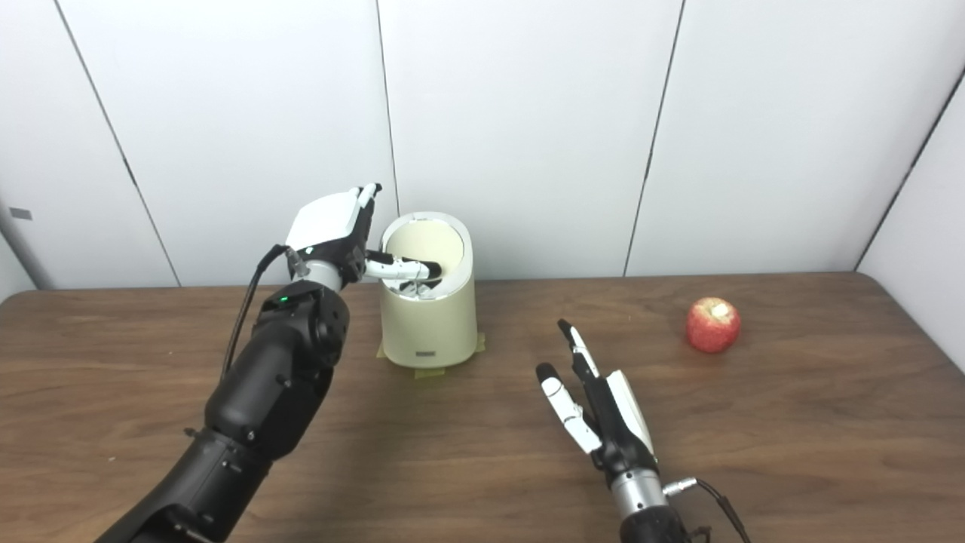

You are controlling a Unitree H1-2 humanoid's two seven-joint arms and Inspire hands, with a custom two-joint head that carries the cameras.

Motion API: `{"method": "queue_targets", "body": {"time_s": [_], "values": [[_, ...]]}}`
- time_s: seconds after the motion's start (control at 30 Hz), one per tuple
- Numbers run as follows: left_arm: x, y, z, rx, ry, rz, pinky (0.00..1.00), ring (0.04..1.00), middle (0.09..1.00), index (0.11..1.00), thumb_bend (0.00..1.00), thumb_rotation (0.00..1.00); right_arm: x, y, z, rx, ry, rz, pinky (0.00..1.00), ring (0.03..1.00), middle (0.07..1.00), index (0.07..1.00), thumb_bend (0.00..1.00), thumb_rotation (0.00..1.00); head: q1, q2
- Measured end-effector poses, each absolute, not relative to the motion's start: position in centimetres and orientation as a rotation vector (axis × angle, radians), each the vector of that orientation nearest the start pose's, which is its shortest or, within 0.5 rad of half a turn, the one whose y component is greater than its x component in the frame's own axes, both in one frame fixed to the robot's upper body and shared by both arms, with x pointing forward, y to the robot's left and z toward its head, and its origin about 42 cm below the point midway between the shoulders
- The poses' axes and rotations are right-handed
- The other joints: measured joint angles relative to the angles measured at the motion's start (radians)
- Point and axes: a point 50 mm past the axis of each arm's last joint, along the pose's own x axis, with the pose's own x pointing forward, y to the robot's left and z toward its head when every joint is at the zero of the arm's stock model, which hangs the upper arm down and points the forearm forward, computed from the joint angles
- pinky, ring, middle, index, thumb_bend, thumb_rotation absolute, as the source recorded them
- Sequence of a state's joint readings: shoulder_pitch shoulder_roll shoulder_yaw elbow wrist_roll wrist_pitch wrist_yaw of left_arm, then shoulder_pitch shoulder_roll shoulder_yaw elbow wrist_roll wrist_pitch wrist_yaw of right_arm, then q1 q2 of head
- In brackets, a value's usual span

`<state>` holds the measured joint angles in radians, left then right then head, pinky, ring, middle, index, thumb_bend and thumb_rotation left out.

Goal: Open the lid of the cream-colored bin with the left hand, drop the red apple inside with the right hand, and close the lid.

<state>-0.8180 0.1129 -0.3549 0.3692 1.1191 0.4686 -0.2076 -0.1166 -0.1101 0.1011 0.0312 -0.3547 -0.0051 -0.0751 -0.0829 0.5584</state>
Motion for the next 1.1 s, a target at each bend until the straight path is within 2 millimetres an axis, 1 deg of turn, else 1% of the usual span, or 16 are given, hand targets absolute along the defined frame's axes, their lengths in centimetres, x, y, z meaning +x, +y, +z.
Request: {"method": "queue_targets", "body": {"time_s": [0.17, 0.27, 0.33, 0.37, 0.4, 0.43, 0.47, 0.53, 0.57, 0.7, 0.77, 0.83, 0.87, 0.9, 1.0, 1.1], "values": [[48.3, 10.6, 28.9, 1.579, -0.196, 0.028, 1.0, 1.0, 1.0, 1.0, 1.0, 0.12, 32.0, -21.3, 12.1, -0.466, -0.119, 0.037, 0.93, 0.976, 0.986, 0.968, 0.23, 0.96, -0.003, -0.002], [48.1, 10.3, 29.1, 1.607, -0.215, 0.033, 1.0, 1.0, 1.0, 1.0, 1.0, 0.13, 32.0, -21.3, 12.1, -0.466, -0.119, 0.037, 0.93, 0.974, 0.983, 0.966, 0.23, 0.95, -0.006, 0.0], [48.1, 10.3, 29.1, 1.607, -0.221, 0.038, 1.0, 1.0, 1.0, 1.0, 1.0, 0.17, 32.0, -21.3, 12.1, -0.465, -0.119, 0.037, 0.93, 0.976, 0.986, 0.968, 0.23, 0.95, -0.006, 0.0], [48.1, 10.4, 29.0, 1.602, -0.223, 0.04, 1.0, 1.0, 1.0, 1.0, 0.99, 0.23, 32.0, -21.3, 12.1, -0.465, -0.119, 0.037, 0.93, 0.977, 0.987, 0.968, 0.23, 0.95, -0.006, 0.0], [48.2, 10.5, 28.9, 1.589, -0.223, 0.043, 1.0, 1.0, 1.0, 1.0, 0.93, 0.38, 32.0, -21.3, 12.1, -0.466, -0.119, 0.037, 0.93, 0.975, 0.986, 0.967, 0.23, 0.95, -0.006, 0.0], [48.3, 10.7, 28.7, 1.572, -0.219, 0.044, 1.0, 1.0, 1.0, 1.0, 0.84, 0.64, 32.0, -21.3, 12.1, -0.466, -0.119, 0.037, 0.93, 0.977, 0.988, 0.97, 0.24, 0.96, -0.003, 0.002], [48.5, 11.1, 28.5, 1.539, -0.201, 0.043, 1.0, 1.0, 1.0, 1.0, 0.79, 0.8, 32.0, -21.3, 12.1, -0.466, -0.119, 0.037, 0.93, 0.979, 0.99, 0.972, 0.24, 0.97, -0.003, 0.002], [48.6, 12.0, 27.8, 1.459, -0.165, 0.042, 1.0, 1.0, 1.0, 1.0, 0.73, 0.96, 32.0, -21.3, 12.1, -0.465, -0.119, 0.037, 0.93, 0.98, 0.991, 0.972, 0.26, 0.99, -0.005, 0.0], [48.6, 12.3, 27.5, 1.396, -0.149, 0.032, 1.0, 1.0, 1.0, 1.0, 0.71, 0.98, 32.0, -21.3, 12.1, -0.465, -0.119, 0.037, 0.93, 0.978, 0.99, 0.972, 0.27, 1.0, -0.002, 0.0], [48.4, 13.6, 25.5, 0.939, -0.031, -0.018, 1.0, 1.0, 1.0, 1.0, 0.66, 1.0, 32.0, -21.4, 12.1, -0.466, -0.117, 0.037, 0.92, 0.973, 0.988, 0.969, 0.33, 1.0, -0.005, -0.002], [48.2, 13.7, 25.1, 0.747, -0.041, -0.03, 1.0, 1.0, 1.0, 1.0, 0.64, 1.0, 32.0, -21.4, 12.1, -0.465, -0.118, 0.037, 0.92, 0.973, 0.99, 0.973, 0.38, 1.0, -0.003, 0.002], [48.1, 13.4, 25.8, 0.629, -0.099, -0.038, 0.98, 1.0, 1.0, 1.0, 0.62, 1.0, 32.0, -21.3, 12.1, -0.467, -0.115, 0.037, 0.92, 0.975, 0.991, 0.976, 0.4, 1.0, 0.002, 0.003], [47.9, 13.2, 26.5, 0.576, -0.143, -0.05, 0.95, 1.0, 1.0, 1.0, 0.54, 0.97, 32.0, -21.3, 12.1, -0.469, -0.111, 0.037, 0.92, 0.975, 0.991, 0.976, 0.4, 1.0, -0.003, -0.003], [47.6, 13.1, 27.3, 0.522, -0.181, -0.063, 0.95, 1.0, 1.0, 1.0, 0.53, 0.97, 32.0, -21.3, 12.1, -0.47, -0.11, 0.037, 0.92, 0.974, 0.991, 0.976, 0.4, 1.0, -0.003, -0.003], [46.2, 13.3, 29.2, 0.387, -0.272, -0.077, 0.88, 0.962, 0.985, 0.976, 0.44, 0.81, 32.0, -21.1, 12.1, -0.476, -0.11, 0.041, 0.91, 0.967, 0.987, 0.977, 0.42, 1.0, -0.011, -0.005], [44.3, 14.4, 28.6, 0.305, -0.314, -0.075, 0.85, 0.925, 0.938, 0.925, 0.4, 0.84, 32.0, -21.0, 12.0, -0.484, -0.099, 0.041, 0.91, 0.964, 0.986, 0.979, 0.43, 1.0, -0.011, -0.003]]}}
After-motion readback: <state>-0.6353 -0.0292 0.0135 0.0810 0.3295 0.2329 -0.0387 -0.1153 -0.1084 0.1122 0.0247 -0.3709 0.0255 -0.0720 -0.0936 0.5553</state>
